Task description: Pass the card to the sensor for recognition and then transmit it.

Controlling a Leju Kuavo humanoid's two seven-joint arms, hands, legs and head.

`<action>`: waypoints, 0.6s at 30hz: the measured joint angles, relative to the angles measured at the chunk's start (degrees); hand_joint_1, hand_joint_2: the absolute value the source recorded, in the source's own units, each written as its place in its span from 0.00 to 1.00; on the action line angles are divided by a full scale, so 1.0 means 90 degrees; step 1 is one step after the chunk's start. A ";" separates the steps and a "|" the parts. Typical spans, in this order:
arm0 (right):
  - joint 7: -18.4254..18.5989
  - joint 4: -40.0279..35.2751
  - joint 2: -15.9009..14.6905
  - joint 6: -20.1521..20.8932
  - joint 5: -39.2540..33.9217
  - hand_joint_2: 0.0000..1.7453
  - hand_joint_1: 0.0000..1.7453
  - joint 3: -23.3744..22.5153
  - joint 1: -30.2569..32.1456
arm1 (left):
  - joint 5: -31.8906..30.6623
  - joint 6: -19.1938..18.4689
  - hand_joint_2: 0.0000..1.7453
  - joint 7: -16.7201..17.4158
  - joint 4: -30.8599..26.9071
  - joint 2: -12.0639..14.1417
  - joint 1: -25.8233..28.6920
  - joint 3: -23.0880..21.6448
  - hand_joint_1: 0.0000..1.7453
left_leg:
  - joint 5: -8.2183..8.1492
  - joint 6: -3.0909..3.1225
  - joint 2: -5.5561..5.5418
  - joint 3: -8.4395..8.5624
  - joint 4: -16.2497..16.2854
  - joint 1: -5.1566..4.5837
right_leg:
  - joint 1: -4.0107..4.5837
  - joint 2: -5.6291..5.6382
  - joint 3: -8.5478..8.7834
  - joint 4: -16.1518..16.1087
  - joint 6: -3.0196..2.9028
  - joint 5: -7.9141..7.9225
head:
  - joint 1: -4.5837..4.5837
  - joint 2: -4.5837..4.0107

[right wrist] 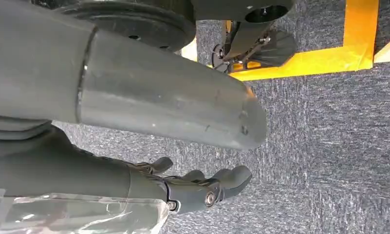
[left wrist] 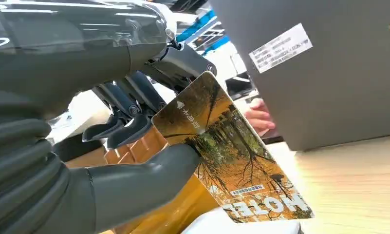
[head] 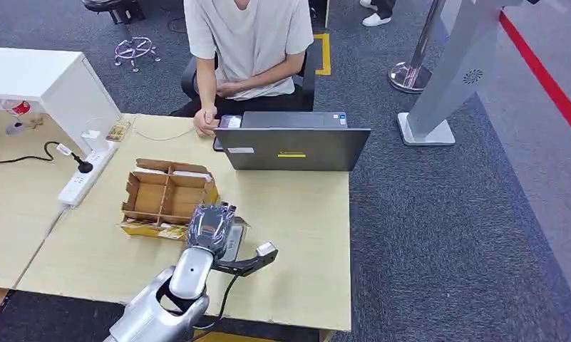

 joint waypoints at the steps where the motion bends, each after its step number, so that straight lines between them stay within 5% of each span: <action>1: 0.0000 0.0000 0.0000 0.0000 0.0002 0.00 0.00 -0.0007 0.0000 | 0.0002 -0.0025 1.00 0.0015 0.0000 0.0007 0.0005 0.0000 1.00 | 0.0000 0.0000 0.0000 0.0000 0.0000 0.0000 | 0.0000 0.0000 0.0000 0.0000 0.0000 0.0000 | 0.0000 0.0000; 10: 0.0007 0.0000 0.0000 -0.0002 0.0075 0.00 0.00 -0.0083 -0.0001 | 0.0000 -0.0233 1.00 -0.0002 0.0063 0.0063 0.0068 0.0000 1.00 | 0.0000 0.0000 0.0000 0.0000 0.0000 0.0000 | 0.0000 0.0000 0.0001 -0.0001 0.0000 0.0000 | 0.0000 0.0000; 18: 0.0024 0.0000 0.0000 -0.0029 0.0202 0.00 0.00 -0.0085 -0.0002 | 0.0002 -0.0546 1.00 -0.0602 0.0530 0.0049 -0.0021 0.0000 1.00 | 0.0006 -0.0001 -0.0004 0.0005 0.0000 0.0000 | 0.0000 -0.0002 0.0005 0.0000 0.0001 0.0001 | 0.0000 0.0000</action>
